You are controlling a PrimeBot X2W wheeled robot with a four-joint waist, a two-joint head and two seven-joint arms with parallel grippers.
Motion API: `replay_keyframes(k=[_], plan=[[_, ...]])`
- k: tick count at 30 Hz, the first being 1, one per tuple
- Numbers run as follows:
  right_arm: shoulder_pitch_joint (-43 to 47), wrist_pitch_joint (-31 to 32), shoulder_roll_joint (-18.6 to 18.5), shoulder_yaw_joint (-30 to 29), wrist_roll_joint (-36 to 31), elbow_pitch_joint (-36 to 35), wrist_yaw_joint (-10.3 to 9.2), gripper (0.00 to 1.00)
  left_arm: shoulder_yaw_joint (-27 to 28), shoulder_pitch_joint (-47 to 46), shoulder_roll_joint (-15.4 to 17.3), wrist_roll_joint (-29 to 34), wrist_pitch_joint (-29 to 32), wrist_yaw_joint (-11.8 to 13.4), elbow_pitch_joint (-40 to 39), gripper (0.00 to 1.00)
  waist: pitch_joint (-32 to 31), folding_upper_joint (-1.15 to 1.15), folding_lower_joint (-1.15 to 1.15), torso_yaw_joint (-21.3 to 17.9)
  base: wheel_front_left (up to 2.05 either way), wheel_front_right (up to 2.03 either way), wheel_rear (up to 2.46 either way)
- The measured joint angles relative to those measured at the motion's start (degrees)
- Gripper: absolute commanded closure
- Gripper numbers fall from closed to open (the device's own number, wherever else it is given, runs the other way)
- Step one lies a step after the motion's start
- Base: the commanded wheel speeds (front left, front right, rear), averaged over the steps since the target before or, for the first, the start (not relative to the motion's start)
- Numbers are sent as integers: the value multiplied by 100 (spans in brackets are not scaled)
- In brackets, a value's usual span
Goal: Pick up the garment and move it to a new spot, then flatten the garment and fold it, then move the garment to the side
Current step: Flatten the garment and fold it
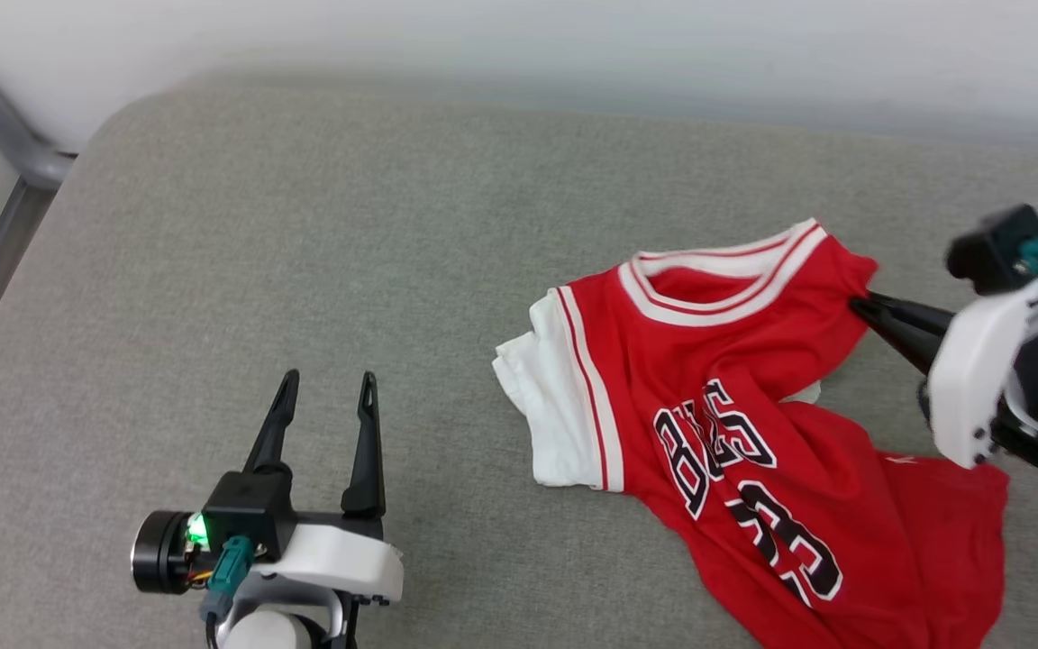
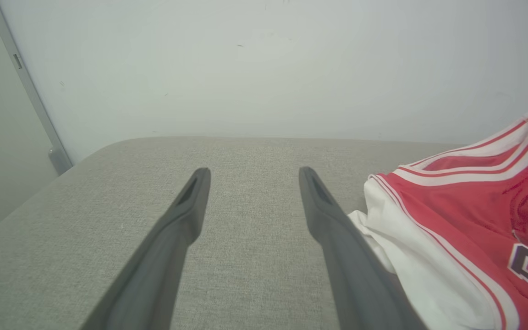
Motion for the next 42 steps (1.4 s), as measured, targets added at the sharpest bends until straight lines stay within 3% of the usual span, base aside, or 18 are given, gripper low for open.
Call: replay_keyframes(k=[6, 11, 18, 24, 32, 37, 42], plan=[[1012, -459, -428, -790, 122, -100, 0, 100, 132, 276, 1, 7, 0, 0, -22, 0, -277, 0, 0, -267, 0, 0, 0], [1931, -684, -488, -1781, 327, -112, 1, 100, 189, 415, 1, 7, 0, -18, -51, 0, -407, 0, 0, -469, 0, 0, 0], [2938, -635, -581, -3141, 342, 205, 1, 100, 119, 428, 0, 0, 1, -31, -75, 0, -364, 0, 0, -522, 0, 0, 0], [3033, -287, -688, -3906, 90, 430, 1, 100, 64, 322, 1, -44, 1, -45, -86, 0, -188, 0, 0, -425, 0, 0, 0], [2113, 576, -611, -4165, -790, 403, 1, 100, -70, 127, 1, -107, 1, -25, -107, 0, 148, 0, 0, -203, 0, 0, 0], [1241, 1105, -41, -3886, -1352, 542, 0, 100, -152, -70, 1, -153, 0, -24, -122, 0, 395, 0, 0, -43, 0, 0, 0], [769, 1422, 592, -3396, -1677, 1123, 1, 100, -260, -222, 1, -197, 1, 2, -130, 0, 588, 0, 0, 131, 0, 0, 0]])
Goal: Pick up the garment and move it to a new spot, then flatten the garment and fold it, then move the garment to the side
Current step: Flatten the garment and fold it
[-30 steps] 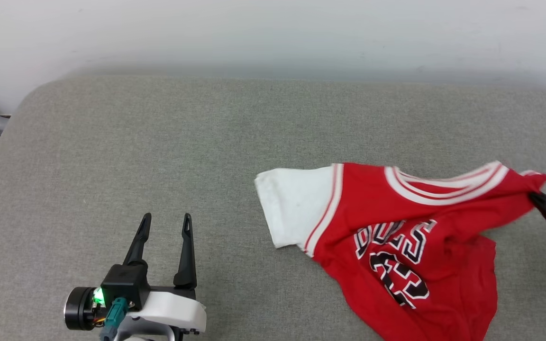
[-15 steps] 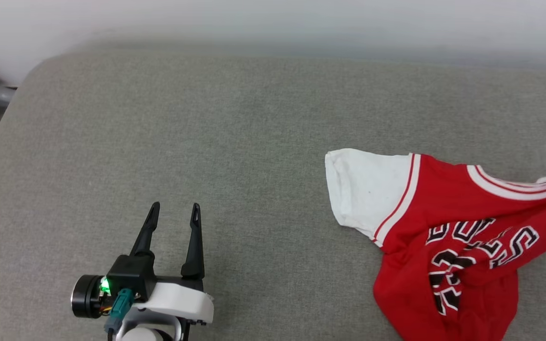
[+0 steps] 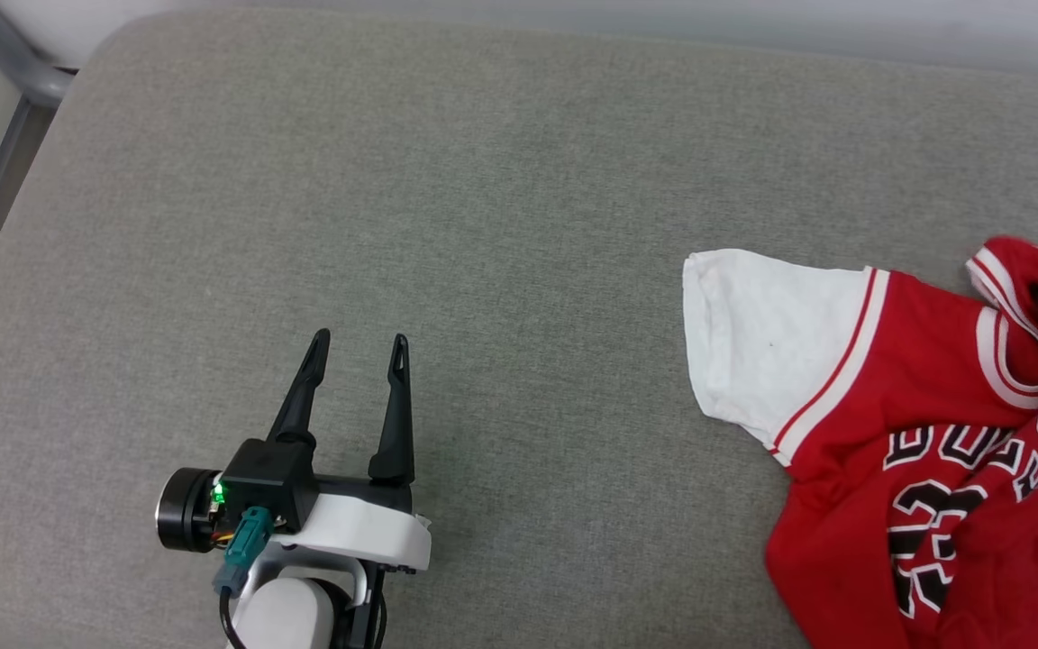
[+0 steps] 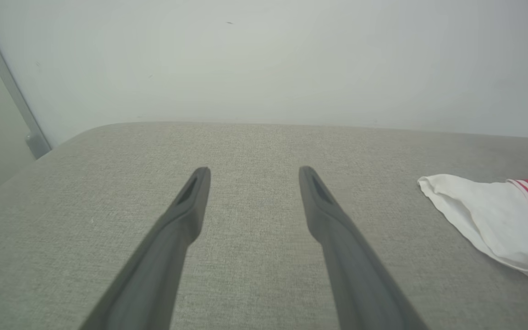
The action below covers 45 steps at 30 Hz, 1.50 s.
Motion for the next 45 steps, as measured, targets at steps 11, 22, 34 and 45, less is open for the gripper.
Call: replay_keyframes(k=[11, 22, 34, 45], plan=[[-17, -1106, 137, 557, 105, 697, -1, 0, 114, 102, 0, 31, 0, 55, 49, 0, -105, 0, 0, 48, 0, 0, 0], [803, -2871, 353, -107, -237, -370, 1, 0, 436, 174, 8, 219, -1, -157, 45, 0, -553, 0, -1, -500, 0, 0, 0], [2475, -3599, 2212, -1457, -2151, -2622, 0, 0, 576, -969, 513, 420, -1, -815, 234, 0, -757, 0, -1, -1079, 0, 0, 0], [3169, -3822, 2880, -1590, -2452, -3229, 0, 0, -444, -2811, 1114, 127, 66, -1089, 1283, 0, -642, 0, -1, -1382, 0, 0, 0]])
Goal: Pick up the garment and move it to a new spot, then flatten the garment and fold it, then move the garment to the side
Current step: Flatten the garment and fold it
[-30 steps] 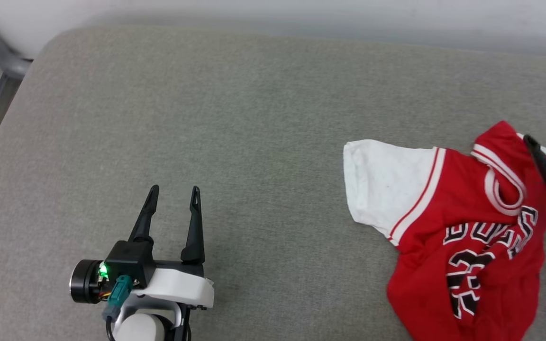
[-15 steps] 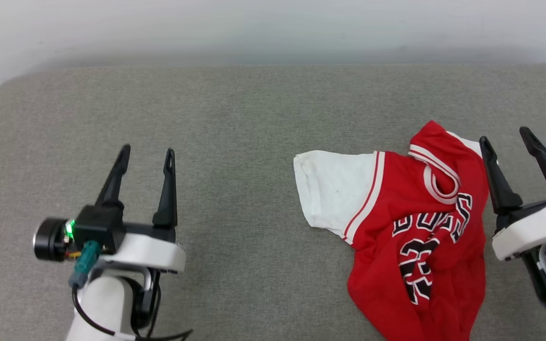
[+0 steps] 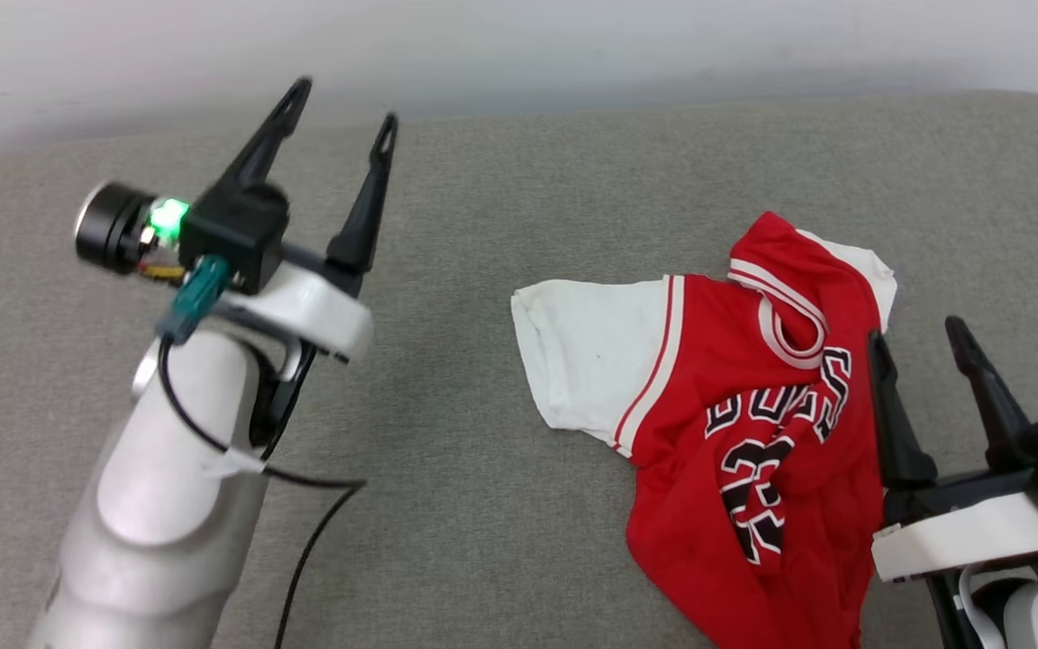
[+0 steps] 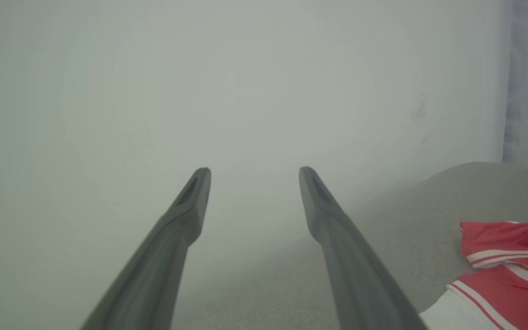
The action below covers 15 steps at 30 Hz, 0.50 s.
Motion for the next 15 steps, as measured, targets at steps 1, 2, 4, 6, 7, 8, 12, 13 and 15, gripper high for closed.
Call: replay_keyframes(k=[1, 2, 4, 6, 7, 8, 12, 13, 15], plan=[[33, -20, 2, 18, -30, 18, -1, 0, -215, -190, 78, -108, 77, 0, 88, 0, 20, 0, 0, -34, 0, 0, 0], [48, -51, 7, 37, -51, 21, -1, 0, -476, -383, 157, -250, 193, -1, 183, 0, 45, 0, 0, -70, 0, 0, 0], [63, -77, 13, 97, -96, 36, 0, 0, -927, -715, 280, -590, 449, -7, 327, 0, 96, 0, 0, -140, 0, 0, 0], [66, -108, 23, 132, -134, 58, 0, 0, -1402, -1040, 436, -969, 789, -7, 439, 0, 161, 0, 0, -205, 0, 0, 0], [65, -140, 31, 142, -140, 62, 0, 0, -1648, -1218, 516, -1177, 988, -7, 491, 0, 197, 0, 0, -239, 0, 0, 0], [60, -157, 38, 155, -141, 65, 0, 0, -1905, -1389, 589, -1383, 1216, -7, 552, 0, 231, 0, 0, -273, 0, 0, 0], [-4, -196, 33, 246, -200, 96, 0, 0, -2841, -2005, 844, -2225, 2223, -7, 792, 0, 365, 0, 0, -422, 0, 0, 0], [-31, -192, 15, 294, -201, 116, -1, 0, -3072, -2161, 911, -2376, 2460, -14, 846, 0, 402, 0, 0, -460, 0, 0, 0], [-110, -162, -27, 369, -226, 168, 0, 0, -3459, -2454, 990, -2873, 3021, -14, 957, 0, 466, 0, 0, -538, 0, 0, 0]])
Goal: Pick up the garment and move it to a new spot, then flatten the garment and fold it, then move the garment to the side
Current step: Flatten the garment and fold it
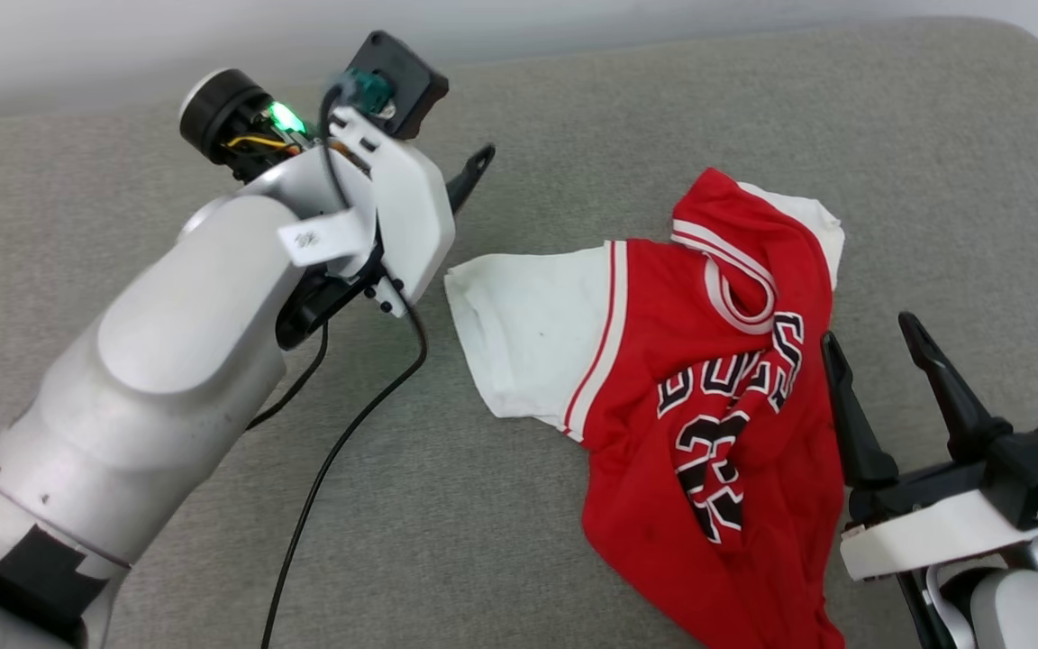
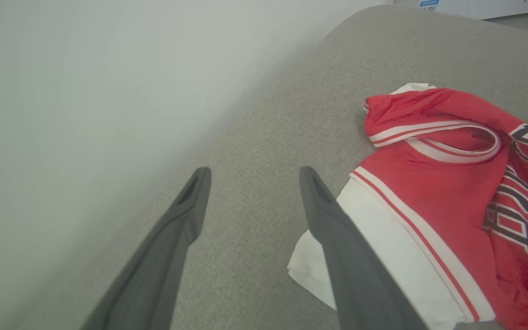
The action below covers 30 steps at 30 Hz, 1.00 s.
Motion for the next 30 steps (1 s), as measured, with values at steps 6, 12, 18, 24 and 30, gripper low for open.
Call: replay_keyframes(k=[6, 12, 18, 24, 30], plan=[[-281, 11, -84, 129, -3, 55, 0, 0, -1068, -602, 179, -1168, 1483, 0, 178, 0, 197, 0, 0, -200, 0, 0, 0], [-490, -19, -88, 224, -3, 119, 0, 0, -1814, -940, 257, -1889, 2260, 0, 338, 0, 429, 0, 0, -335, 0, 0, 0], [-755, -49, -73, 426, -3, 199, 0, 0, -2195, -1091, 236, -2091, 2337, 0, 778, 0, 679, 0, 0, -452, 0, 0, 0], [-955, -113, -70, 511, -8, 323, 0, 0, -2342, -981, 213, -2128, 2505, 4, 747, 36, 870, 0, 0, -535, 0, 0, 0], [-1011, -140, -46, 534, -33, 399, 0, 0, -2376, -879, 236, -1992, 2281, 8, 572, 100, 853, 0, 0, -480, 0, 0, 0]])
